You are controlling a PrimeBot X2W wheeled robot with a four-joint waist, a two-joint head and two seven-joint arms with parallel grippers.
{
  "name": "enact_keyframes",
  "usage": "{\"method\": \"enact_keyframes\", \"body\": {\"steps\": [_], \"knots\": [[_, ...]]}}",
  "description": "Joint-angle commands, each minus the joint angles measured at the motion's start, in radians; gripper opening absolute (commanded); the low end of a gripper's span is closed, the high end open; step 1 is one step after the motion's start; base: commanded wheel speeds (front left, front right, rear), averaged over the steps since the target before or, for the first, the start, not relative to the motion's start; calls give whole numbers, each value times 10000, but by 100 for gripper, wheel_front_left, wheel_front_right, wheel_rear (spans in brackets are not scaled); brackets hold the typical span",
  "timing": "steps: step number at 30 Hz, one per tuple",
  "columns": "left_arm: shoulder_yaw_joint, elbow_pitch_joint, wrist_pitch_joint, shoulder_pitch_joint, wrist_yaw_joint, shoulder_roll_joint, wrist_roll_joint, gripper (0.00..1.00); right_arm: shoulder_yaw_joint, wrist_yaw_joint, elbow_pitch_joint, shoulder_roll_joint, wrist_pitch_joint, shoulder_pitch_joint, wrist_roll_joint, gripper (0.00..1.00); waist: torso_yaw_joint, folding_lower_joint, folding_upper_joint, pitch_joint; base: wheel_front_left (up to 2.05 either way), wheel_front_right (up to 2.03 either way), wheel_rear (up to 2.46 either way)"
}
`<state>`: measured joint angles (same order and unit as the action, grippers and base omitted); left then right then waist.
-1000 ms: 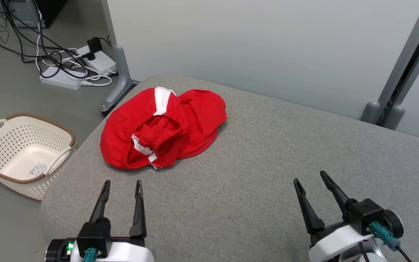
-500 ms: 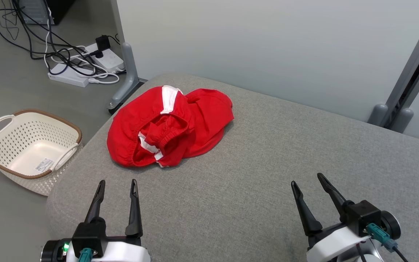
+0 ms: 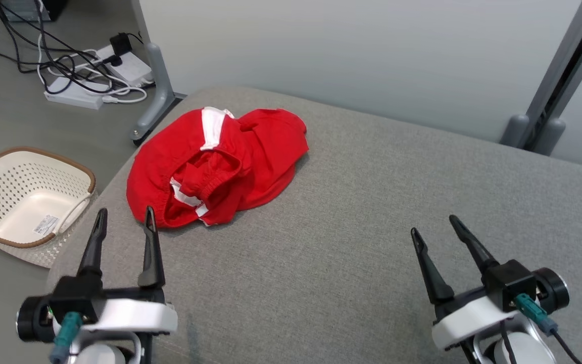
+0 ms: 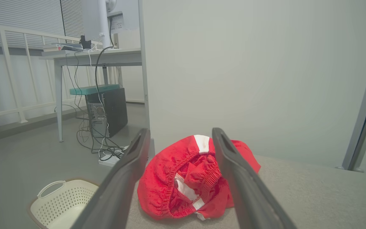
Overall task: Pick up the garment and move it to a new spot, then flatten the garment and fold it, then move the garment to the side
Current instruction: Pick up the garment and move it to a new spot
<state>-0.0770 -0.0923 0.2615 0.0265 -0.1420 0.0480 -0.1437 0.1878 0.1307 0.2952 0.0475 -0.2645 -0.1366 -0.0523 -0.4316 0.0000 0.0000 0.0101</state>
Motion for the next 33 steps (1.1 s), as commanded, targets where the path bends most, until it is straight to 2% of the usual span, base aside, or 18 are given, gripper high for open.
{"method": "enact_keyframes", "body": {"steps": [1,3,6,9,10,14,17,23,33], "knots": [[213,-13,32,443,282,65,88,100,-120,-1,-133,68,-24,-250,259,100,339,0,0,-533,0,0,0],[521,-367,32,831,688,117,-138,100,-170,-1,-286,62,-24,-455,458,100,532,0,0,-912,0,0,0],[909,-1012,32,1848,1113,494,-189,100,-57,-1,-511,75,-24,-815,758,100,848,0,0,-1487,0,0,0],[854,-2156,-64,2865,1660,1019,-164,100,110,1,-717,129,-22,-1110,946,100,1150,0,0,-2012,0,0,0],[705,-2932,-566,3676,2188,1410,-401,100,363,1,-817,179,-24,-1308,1086,100,1374,0,0,-2318,0,0,0],[448,-4315,-1711,5162,2629,2109,-932,100,720,-1,-904,398,-24,-1641,1197,100,1738,0,0,-2861,0,0,0],[265,-5291,-2448,6147,2706,2561,-1351,100,990,-1,-1012,442,-24,-1845,1269,100,1967,0,0,-3190,0,0,0],[-31,-7119,-3845,7538,2736,3013,-2269,100,1313,-1,-1087,461,-24,-2082,1178,100,2411,0,0,-3653,0,0,0],[-563,-8801,-5720,8685,2718,3258,-3367,100,1571,-1,-825,371,-23,-2191,1106,100,2704,0,0,-4047,0,0,0]]}}
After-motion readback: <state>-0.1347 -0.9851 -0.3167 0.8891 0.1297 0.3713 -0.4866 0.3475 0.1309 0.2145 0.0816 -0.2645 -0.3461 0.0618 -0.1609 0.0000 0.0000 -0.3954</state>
